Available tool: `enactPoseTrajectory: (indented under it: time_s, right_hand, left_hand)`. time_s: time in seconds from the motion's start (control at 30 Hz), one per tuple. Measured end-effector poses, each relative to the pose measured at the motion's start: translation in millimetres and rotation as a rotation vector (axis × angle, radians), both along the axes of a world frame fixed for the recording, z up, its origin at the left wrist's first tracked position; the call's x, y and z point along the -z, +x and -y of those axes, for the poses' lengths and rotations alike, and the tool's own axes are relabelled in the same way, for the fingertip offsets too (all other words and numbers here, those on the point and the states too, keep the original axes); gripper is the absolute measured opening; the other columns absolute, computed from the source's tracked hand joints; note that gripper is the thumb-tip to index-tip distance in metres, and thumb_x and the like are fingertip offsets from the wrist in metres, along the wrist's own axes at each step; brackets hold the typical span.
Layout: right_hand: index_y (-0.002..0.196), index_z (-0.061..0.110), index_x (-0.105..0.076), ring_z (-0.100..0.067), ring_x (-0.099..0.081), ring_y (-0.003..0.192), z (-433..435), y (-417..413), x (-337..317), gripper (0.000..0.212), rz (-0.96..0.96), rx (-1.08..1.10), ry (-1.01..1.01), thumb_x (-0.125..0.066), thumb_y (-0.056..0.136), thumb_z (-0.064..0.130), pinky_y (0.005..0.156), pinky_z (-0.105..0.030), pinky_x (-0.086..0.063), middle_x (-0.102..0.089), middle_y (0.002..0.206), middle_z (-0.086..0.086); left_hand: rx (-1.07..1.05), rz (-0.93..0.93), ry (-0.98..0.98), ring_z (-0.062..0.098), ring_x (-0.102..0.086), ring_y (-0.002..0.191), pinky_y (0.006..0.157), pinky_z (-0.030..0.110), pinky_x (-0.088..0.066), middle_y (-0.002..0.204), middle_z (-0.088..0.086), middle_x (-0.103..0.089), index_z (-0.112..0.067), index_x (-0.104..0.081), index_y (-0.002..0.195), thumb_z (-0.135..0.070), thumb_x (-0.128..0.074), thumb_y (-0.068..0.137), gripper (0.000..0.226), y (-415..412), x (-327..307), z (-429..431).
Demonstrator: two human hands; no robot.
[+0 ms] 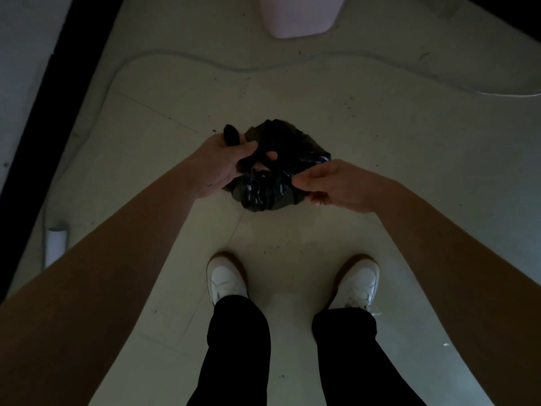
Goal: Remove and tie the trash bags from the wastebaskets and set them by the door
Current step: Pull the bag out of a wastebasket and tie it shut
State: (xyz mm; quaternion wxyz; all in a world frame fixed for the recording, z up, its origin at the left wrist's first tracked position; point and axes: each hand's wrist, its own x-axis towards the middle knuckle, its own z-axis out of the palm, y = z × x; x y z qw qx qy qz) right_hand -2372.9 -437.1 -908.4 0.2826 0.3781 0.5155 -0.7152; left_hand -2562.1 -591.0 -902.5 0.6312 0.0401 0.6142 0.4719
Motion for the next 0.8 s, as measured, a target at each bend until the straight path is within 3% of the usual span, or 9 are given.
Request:
enactPoseTrajectory:
  time_s: [0.07, 0.13, 0.3, 0.4, 0.47, 0.57, 0.7, 0.73, 0.8]
  right_hand:
    - [0.099, 0.009, -0.071, -0.011, -0.054, 0.065, -9.8, -0.5, -4.6, 0.018, -0.008, 0.081, -0.106, -0.062, 0.094, 0.023, 0.065, -0.023, -0.049, -0.059, 0.079, -0.006]
    - [0.093, 0.008, -0.068, -0.011, -0.05, 0.063, -18.8, -3.4, -7.5, 0.018, -0.042, 0.303, -0.194, -0.056, 0.096, 0.021, 0.06, -0.023, -0.046, -0.056, 0.073, -0.002]
    - [0.074, 0.015, -0.057, -0.015, -0.058, 0.066, -17.4, -18.0, -13.2, 0.027, -0.081, 0.722, -0.26, -0.05, 0.099, 0.024, 0.058, -0.026, -0.044, -0.057, 0.071, 0.001]
    - [0.06, 0.017, -0.051, -0.017, -0.059, 0.064, -13.6, -19.1, -12.4, 0.036, -0.092, 0.771, -0.286, -0.053, 0.095, 0.025, 0.056, -0.027, -0.041, -0.052, 0.069, 0.0]
    - [0.056, 0.018, -0.047, -0.017, -0.059, 0.063, -8.7, -13.8, -10.9, 0.039, -0.086, 0.652, -0.284, -0.05, 0.094, 0.022, 0.053, -0.026, -0.041, -0.05, 0.067, -0.002]
    - [0.061, 0.015, -0.049, -0.016, -0.063, 0.063, 6.1, -4.3, -6.8, 0.035, 0.01, 0.278, -0.233, -0.048, 0.096, 0.018, 0.053, -0.025, -0.043, -0.059, 0.07, -0.008]
    - [0.078, 0.008, -0.062, -0.016, -0.068, 0.073, 10.7, -11.0, -5.4, 0.019, 0.192, -0.1, -0.205, -0.059, 0.093, 0.021, 0.057, -0.023, -0.047, -0.068, 0.082, -0.008]
    - [0.089, 0.009, -0.066, -0.018, -0.068, 0.083, 8.5, -13.5, -3.1, 0.015, 0.212, -0.214, -0.098, -0.065, 0.089, 0.024, 0.06, -0.023, -0.049, -0.069, 0.091, -0.007]
    - [0.121, 0.016, -0.062, -0.019, -0.062, 0.102, 2.4, -16.3, 8.5, 0.049, 0.149, -0.396, 0.302, -0.08, 0.077, 0.029, 0.074, -0.026, -0.05, -0.061, 0.117, -0.004]
  left_hand:
    - [0.098, -0.027, -0.044, 0.028, -0.072, 0.101, 0.097, 0.034, -0.055, 0.108, 0.015, -0.075, -0.002, -0.064, 0.108, -0.015, -0.04, 0.106, 0.027, -7.3, 0.9, 7.3]
    - [0.164, -0.04, -0.062, 0.032, -0.072, 0.102, 0.098, 0.036, -0.055, 0.107, 0.02, -0.074, -0.002, -0.064, 0.111, -0.027, -0.033, 0.108, 0.039, -11.9, 0.8, 11.1]
    - [-0.008, 0.112, -0.011, 0.022, -0.066, 0.075, 0.077, 0.028, -0.054, 0.085, 0.014, -0.072, -0.011, -0.067, 0.1, -0.053, -0.021, 0.104, 0.062, -3.5, 0.9, 6.8]
    - [-0.094, 0.174, -0.003, 0.017, -0.054, 0.064, 0.065, 0.021, -0.051, 0.076, 0.009, -0.064, -0.013, -0.053, 0.072, -0.06, -0.017, 0.101, 0.065, 0.7, 2.2, 5.6]
    - [-0.129, 0.152, -0.031, 0.013, -0.051, 0.061, 0.066, 0.019, -0.05, 0.075, 0.005, -0.064, -0.014, -0.047, 0.071, -0.055, -0.037, 0.1, 0.051, 0.7, 1.5, 5.1]
    - [-0.127, 0.006, -0.009, 0.011, -0.06, 0.067, 0.083, 0.028, -0.049, 0.064, -0.001, -0.059, -0.012, -0.047, 0.069, -0.015, -0.076, 0.083, 0.032, -3.0, 10.6, 8.0]
    - [-0.141, -0.053, 0.025, 0.017, -0.071, 0.084, 0.086, 0.032, -0.053, 0.068, -0.001, -0.066, -0.019, -0.032, 0.063, 0.017, -0.069, 0.076, 0.054, 3.3, 13.2, 8.1]
    - [-0.101, -0.113, 0.018, 0.018, -0.071, 0.085, 0.086, 0.032, -0.053, 0.074, 0.002, -0.066, -0.02, -0.033, 0.062, 0.017, -0.071, 0.075, 0.054, 3.2, 12.7, 8.2]
    - [0.074, -0.28, -0.012, 0.021, -0.068, 0.09, 0.09, 0.038, -0.051, 0.086, 0.011, -0.062, -0.022, -0.035, 0.061, 0.011, -0.077, 0.071, 0.055, -1.9, 9.1, 8.9]
